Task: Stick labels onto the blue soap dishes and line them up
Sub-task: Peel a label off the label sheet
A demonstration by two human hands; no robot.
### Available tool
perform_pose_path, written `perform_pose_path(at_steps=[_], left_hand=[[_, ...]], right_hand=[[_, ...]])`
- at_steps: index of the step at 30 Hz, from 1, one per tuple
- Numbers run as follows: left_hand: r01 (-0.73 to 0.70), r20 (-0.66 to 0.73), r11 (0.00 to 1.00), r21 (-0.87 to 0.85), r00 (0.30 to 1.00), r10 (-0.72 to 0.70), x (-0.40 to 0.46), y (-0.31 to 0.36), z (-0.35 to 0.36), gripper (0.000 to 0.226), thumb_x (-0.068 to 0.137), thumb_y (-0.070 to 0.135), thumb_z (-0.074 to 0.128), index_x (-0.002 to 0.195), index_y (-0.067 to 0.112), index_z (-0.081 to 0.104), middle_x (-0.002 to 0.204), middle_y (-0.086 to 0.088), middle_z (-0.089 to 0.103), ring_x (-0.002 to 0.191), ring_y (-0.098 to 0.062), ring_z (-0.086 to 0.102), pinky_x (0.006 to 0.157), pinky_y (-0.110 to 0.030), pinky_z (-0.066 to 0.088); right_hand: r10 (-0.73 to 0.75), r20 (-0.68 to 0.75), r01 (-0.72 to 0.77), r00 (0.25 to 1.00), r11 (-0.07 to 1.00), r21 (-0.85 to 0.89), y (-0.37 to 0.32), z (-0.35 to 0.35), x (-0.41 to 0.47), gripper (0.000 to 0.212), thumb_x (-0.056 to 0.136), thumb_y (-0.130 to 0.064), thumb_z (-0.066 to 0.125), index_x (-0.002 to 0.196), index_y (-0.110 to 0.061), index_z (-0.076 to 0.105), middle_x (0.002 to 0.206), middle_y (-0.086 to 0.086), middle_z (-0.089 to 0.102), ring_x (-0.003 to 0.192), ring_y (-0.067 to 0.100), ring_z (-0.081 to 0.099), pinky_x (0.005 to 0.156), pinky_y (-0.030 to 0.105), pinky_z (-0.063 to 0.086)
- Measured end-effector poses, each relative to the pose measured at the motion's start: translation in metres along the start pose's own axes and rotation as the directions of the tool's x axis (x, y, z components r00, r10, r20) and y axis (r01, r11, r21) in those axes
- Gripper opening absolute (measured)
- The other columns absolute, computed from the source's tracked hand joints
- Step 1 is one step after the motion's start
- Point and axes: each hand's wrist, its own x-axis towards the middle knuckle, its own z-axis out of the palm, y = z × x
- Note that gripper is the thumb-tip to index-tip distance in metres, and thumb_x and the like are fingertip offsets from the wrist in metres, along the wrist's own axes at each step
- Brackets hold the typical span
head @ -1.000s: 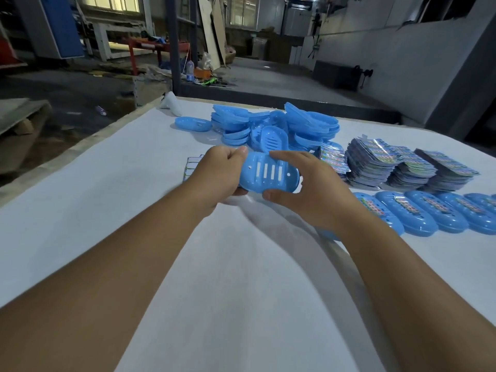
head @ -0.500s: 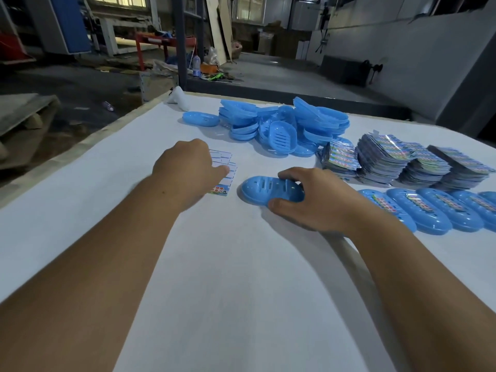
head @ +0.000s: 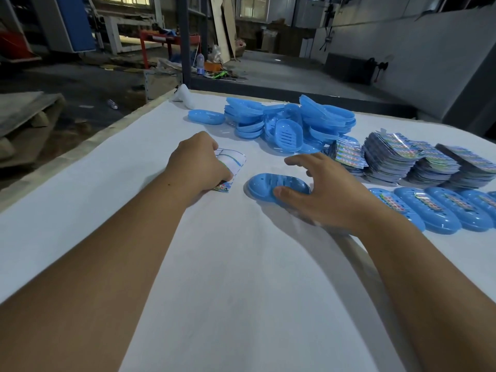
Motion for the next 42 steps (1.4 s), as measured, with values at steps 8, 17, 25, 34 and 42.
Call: perform_pose_path(at_steps=[8,17,25,34,42], left_hand=[[0.031,0.110,0.789,-0.613,0.993,0.046,-0.006,0.018,-0.002,0.017,0.082,0.038,0.081,0.085,0.023,0.075,0.074,0.010,0.076,0.065,-0.002,0.072,0.060,-0.025,0.059],[0.091,0.246,0.538,-0.838,0.943,0.223,-0.021,0.033,0.008,0.022,0.089,0.018,0.076,0.110,0.016,0.071,0.098,0.000,0.079,0.090,-0.017,0.076,0.081,-0.033,0.060],[-0.028,0.140,0.715,-0.699,0.974,0.175,-0.021,0.033,0.005,0.028,0.084,0.015,0.075,0.107,0.027,0.065,0.096,0.000,0.077,0.081,-0.008,0.075,0.073,-0.025,0.053],[-0.092,0.146,0.753,-0.652,0.959,0.243,-0.024,0.032,0.005,0.035,0.081,0.015,0.080,0.105,0.029,0.059,0.082,0.006,0.078,0.090,-0.014,0.071,0.075,-0.030,0.056],[-0.181,0.116,0.731,-0.658,0.935,0.336,-0.027,0.031,0.008,0.033,0.082,0.020,0.082,0.102,0.029,0.056,0.081,0.009,0.078,0.078,-0.002,0.072,0.079,-0.028,0.050]], right_hand=[[0.051,-0.294,0.046,0.955,0.949,0.313,-0.010,0.004,0.002,0.026,0.091,-0.042,0.071,0.116,-0.032,0.068,0.100,-0.023,0.068,0.095,-0.010,0.057,0.077,0.006,0.039],[0.143,-0.167,0.014,0.976,0.719,0.695,-0.024,0.001,0.002,0.022,0.088,-0.011,0.078,0.093,-0.021,0.059,0.075,-0.002,0.076,0.066,0.014,0.065,0.058,0.020,0.048],[0.262,-0.212,-0.053,0.941,0.737,0.674,-0.016,0.000,0.005,0.026,0.089,-0.022,0.077,0.094,-0.028,0.053,0.078,0.004,0.074,0.063,0.011,0.061,0.061,0.021,0.050],[0.287,-0.245,-0.073,0.926,0.773,0.630,-0.012,0.003,0.009,0.023,0.087,-0.025,0.080,0.088,-0.027,0.058,0.075,-0.001,0.073,0.066,0.008,0.065,0.071,0.034,0.055],[0.181,-0.259,-0.035,0.949,0.875,0.483,-0.013,0.004,0.006,0.028,0.084,-0.042,0.079,0.067,-0.020,0.072,0.051,-0.014,0.056,0.047,0.003,0.043,0.048,0.016,0.033]])
